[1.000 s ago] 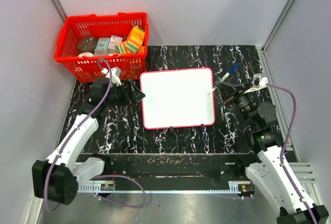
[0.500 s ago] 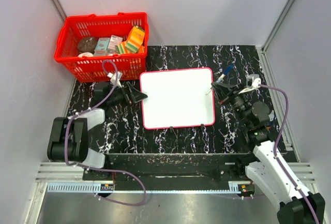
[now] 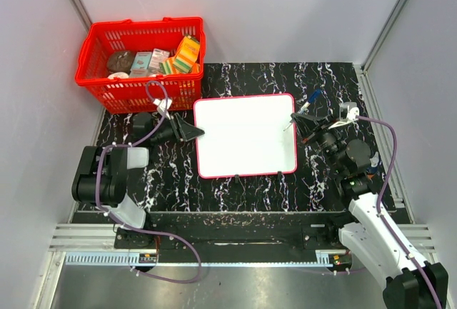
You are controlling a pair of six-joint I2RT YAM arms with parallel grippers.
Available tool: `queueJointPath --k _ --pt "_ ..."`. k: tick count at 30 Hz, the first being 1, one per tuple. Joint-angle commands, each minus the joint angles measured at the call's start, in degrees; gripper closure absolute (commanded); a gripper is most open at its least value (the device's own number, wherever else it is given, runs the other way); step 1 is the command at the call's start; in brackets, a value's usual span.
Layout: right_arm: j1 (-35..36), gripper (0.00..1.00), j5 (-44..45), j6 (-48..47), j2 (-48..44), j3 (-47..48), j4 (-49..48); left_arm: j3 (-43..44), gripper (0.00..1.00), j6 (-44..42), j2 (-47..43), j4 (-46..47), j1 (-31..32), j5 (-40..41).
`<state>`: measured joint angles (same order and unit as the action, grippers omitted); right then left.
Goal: Write a sentence on the whiteboard
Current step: Adjust the whiteboard at the center of the board.
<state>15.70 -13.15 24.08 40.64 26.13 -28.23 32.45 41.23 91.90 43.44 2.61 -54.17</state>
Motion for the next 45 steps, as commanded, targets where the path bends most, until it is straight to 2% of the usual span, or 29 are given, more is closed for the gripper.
queueJointPath --k 1,4,5,6,7,12,14,18,29,34,38,42,45 --pt "0.12 1.0 -0.65 0.01 -0.83 -0.11 -2.62 0.6 0.65 0.51 1.09 6.13 2.04 -2.69" --pt "0.12 1.0 -0.83 0.09 -0.83 -0.2 -2.53 0.86 0.8 0.6 1.09 6.91 4.15 -2.69" --pt "0.03 1.0 -0.83 0.09 -0.83 -0.2 -2.53 1.12 0.94 0.6 1.26 6.57 4.59 -2.69" --pt "0.12 1.0 -0.91 0.18 -0.92 -0.2 -2.45 1.21 0.99 1.12 1.27 6.74 4.94 -2.61" --pt "0.12 1.0 -1.0 0.27 -1.0 -0.29 -2.36 1.3 1.0 2.09 1.35 8.83 4.95 -2.6" --pt "0.2 1.0 -0.92 0.18 -1.97 -0.38 -1.83 0.77 1.0 12.87 2.14 22.54 4.95 -3.04" --pt "0.12 1.0 -1.0 -0.08 -2.23 -0.47 -1.48 1.12 1.0 16.23 2.76 30.8 4.95 -3.83" --pt "0.12 1.0 -1.26 -0.17 -2.5 -0.55 -1.39 3.58 1.0 20.29 4.78 36.45 4.95 -4.54" --pt "0.12 1.0 -1.97 0.09 -2.5 -0.73 -1.3 5.52 1.0 13.79 6.89 35.14 5.56 -3.93" --pt "0.12 1.0 -2.67 0.09 -1.88 -0.29 -1.22 7.19 1.0 9.05 7.77 29.96 9.16 -2.96" --pt "0.03 1.0 -3.02 0.1 -2.06 -0.03 -0.78 5.44 1.0 5.18 7.16 26.61 11.62 -0.24" --pt "0.12 1.0 -2.85 -0.26 -2.76 -0.11 -0.08 0.44 1.0 1.76 5.31 26.35 11.28 2.92" --pt "0.12 1.0 -3.29 -0.17 -3.29 -0.03 0.8 -0.28 1.0 -2.19 4.35 21.44 11.1 4.07"
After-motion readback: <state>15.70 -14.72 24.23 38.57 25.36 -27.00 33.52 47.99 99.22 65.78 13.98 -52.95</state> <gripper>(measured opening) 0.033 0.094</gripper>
